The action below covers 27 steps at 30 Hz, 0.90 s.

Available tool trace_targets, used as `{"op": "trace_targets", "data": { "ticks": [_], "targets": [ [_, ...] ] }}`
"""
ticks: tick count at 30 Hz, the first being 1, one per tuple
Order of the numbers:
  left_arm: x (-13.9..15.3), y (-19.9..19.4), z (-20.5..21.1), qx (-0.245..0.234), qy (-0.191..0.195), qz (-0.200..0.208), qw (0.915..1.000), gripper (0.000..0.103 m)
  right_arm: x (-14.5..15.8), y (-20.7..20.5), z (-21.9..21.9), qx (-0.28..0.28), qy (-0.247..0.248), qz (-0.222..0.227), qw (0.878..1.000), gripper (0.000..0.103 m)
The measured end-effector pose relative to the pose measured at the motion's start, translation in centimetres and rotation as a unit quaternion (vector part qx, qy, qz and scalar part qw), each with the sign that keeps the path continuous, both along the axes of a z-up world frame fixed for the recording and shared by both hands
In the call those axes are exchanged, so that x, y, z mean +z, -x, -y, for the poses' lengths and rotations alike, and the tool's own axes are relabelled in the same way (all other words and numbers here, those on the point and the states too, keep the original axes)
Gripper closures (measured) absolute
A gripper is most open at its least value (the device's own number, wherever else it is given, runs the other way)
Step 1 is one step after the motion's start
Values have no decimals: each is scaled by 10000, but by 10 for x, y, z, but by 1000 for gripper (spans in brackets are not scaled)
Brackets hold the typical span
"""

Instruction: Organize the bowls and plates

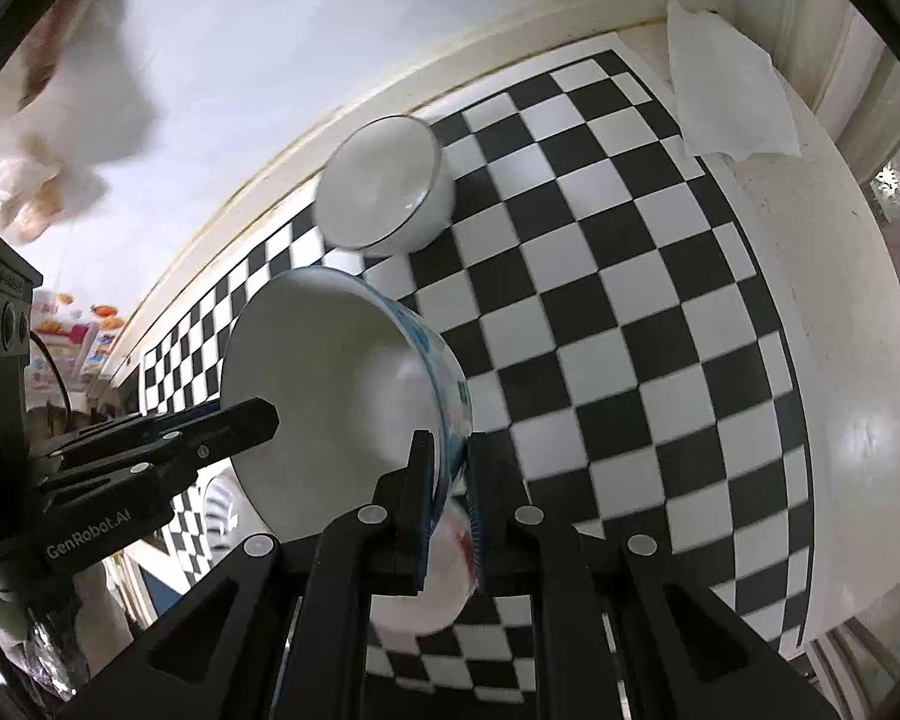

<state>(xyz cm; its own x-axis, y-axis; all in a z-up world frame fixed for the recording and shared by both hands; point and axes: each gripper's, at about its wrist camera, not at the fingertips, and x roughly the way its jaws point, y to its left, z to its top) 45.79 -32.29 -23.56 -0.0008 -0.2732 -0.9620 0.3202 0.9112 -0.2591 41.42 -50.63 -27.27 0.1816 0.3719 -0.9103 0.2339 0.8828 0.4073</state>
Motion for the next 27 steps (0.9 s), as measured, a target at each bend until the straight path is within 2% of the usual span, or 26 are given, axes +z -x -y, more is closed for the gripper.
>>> {"op": "trace_targets", "data": {
  "ticks": [6,10,20,27],
  "targets": [
    [2,37,-20,-1,-20,27,10000,85,22,35,-9,83,-49,32,9999,91],
    [-9,54,-33,80,-71,-103,9999,85,22,54,-22,138,-97,-44,9998,90],
    [-53,69,-36,-13,-461,-444,9979,85,-23,73,-41,313,-49,-510,9982,90],
    [-74,72,-28,-217,-763,-541,9954,85,-40,72,-43,331,55,-703,9970,91]
  ]
}}
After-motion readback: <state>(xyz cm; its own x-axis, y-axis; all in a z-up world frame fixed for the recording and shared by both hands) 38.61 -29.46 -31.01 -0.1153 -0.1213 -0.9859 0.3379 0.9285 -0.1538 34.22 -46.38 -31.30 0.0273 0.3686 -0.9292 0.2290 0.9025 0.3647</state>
